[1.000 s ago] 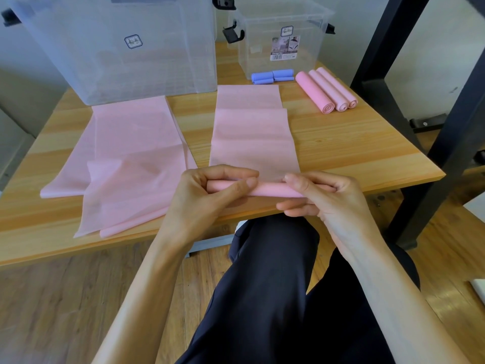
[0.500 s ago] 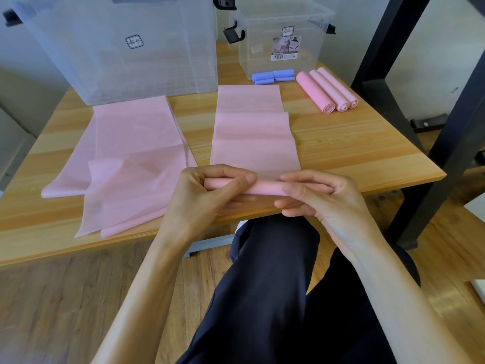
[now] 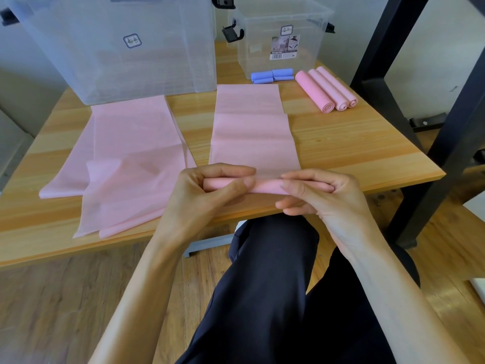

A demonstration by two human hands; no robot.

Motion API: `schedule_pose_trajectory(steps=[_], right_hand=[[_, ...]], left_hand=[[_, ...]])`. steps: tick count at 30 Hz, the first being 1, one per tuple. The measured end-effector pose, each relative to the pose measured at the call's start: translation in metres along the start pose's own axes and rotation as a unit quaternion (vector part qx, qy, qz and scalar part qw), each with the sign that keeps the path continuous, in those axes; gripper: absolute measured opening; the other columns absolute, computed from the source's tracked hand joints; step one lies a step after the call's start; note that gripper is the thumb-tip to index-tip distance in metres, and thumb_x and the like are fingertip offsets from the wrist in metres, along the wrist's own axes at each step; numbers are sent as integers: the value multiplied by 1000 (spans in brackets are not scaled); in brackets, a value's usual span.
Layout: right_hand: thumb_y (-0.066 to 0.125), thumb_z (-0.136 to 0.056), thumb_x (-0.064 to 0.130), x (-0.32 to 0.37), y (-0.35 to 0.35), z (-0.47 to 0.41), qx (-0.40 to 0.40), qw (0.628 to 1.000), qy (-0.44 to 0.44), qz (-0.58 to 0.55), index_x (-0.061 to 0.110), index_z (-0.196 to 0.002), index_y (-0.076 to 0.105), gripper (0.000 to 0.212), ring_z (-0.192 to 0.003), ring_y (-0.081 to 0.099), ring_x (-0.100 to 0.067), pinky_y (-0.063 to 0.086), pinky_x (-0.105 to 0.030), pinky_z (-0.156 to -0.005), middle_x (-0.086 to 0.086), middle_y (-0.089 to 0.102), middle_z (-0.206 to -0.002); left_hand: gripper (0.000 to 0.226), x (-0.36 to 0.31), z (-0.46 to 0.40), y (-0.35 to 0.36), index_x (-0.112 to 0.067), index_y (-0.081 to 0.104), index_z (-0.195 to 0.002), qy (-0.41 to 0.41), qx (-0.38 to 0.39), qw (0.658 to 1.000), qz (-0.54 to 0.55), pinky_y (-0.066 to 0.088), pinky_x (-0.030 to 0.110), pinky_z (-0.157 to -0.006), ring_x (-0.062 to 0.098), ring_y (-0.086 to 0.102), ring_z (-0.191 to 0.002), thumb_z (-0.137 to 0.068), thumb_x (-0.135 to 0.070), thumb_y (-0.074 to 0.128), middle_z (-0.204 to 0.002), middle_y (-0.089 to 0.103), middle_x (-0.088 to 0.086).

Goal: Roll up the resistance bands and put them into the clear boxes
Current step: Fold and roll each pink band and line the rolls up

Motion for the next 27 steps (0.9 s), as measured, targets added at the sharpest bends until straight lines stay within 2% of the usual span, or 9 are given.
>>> schedule_pose_trajectory(steps=[2, 4, 9, 14, 17, 21, 24, 27], right_hand=[[77, -71, 25, 0, -1, -1, -10, 1000, 2, 2, 11, -90, 76, 23, -68, 74, -27, 60, -26, -59, -13, 76, -80], [77, -70, 28, -1, 0, -1, -7, 1000, 10, -3, 11, -91, 76, 27, -70, 74, -27, 60, -26, -60, -12, 76, -82], [77, -70, 15, 0, 1, -1, 6, 1000, -4, -8, 8, -94, 74, 25, -73, 75, -26, 60, -25, -63, -12, 76, -80], [77, -72, 21, 0, 0, -1, -14, 1000, -7, -4, 9, -91, 76, 22, -68, 74, -27, 60, -25, -58, -13, 75, -77], [77, -71, 20, 0, 2, 0, -1, 1000, -10, 1, 10, -94, 74, 26, -72, 75, -27, 60, -25, -62, -12, 76, -81], [77, -71, 12, 3, 4, 1, 14, 1000, -26, 9, 7, -96, 73, 25, -73, 75, -27, 60, -27, -64, -11, 76, -81], [77, -73, 19, 3, 2, 1, -4, 999, -27, 17, 6, -92, 74, 23, -70, 75, -27, 60, -27, -61, -11, 76, -78], [77, -73, 24, 1, 1, 1, -6, 1000, -14, 15, 6, -92, 74, 26, -70, 75, -28, 61, -28, -61, -12, 76, -80]], left_hand=[[17, 0, 0, 1, -19, 78, -90, 5, 2, 1000, 0, 58, 21, -72, 13, 72, -77, -73, -22, 78, -86, 77, 1], [12, 1, 0, 1, -18, 78, -88, 3, -7, 1000, 9, 57, 18, -68, 11, 72, -75, -76, -18, 77, -85, 77, 1], [10, 1, -1, -1, -13, 77, -90, -13, -21, 999, 40, 55, 16, -66, 11, 74, -76, -82, -17, 74, -86, 78, 1], [14, 2, 0, -2, -16, 78, -89, 8, -8, 1000, 22, 59, 24, -77, 11, 71, -81, -75, -17, 77, -88, 77, -2], [6, 3, -1, -2, -16, 78, -85, -7, -24, 999, 40, 57, 18, -69, 10, 72, -78, -79, -15, 76, -87, 77, -1], [11, 2, -1, -4, -18, 79, -85, -15, -27, 999, 18, 56, 18, -68, 9, 71, -75, -77, -24, 76, -86, 77, 0], [18, 0, 1, -3, -17, 79, -89, -2, 3, 1000, 8, 60, 24, -76, 15, 71, -78, -72, -22, 78, -88, 77, 4], [14, -1, 1, -2, -17, 79, -88, 8, 2, 1000, 2, 56, 18, -67, 12, 71, -74, -74, -18, 77, -85, 77, 2]])
Point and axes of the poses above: each hand's wrist, its own z-axis away from the middle knuckle, its own y-axis out of the palm, x = y × z, the point moved 5 cm from there along -z, towards the middle knuckle
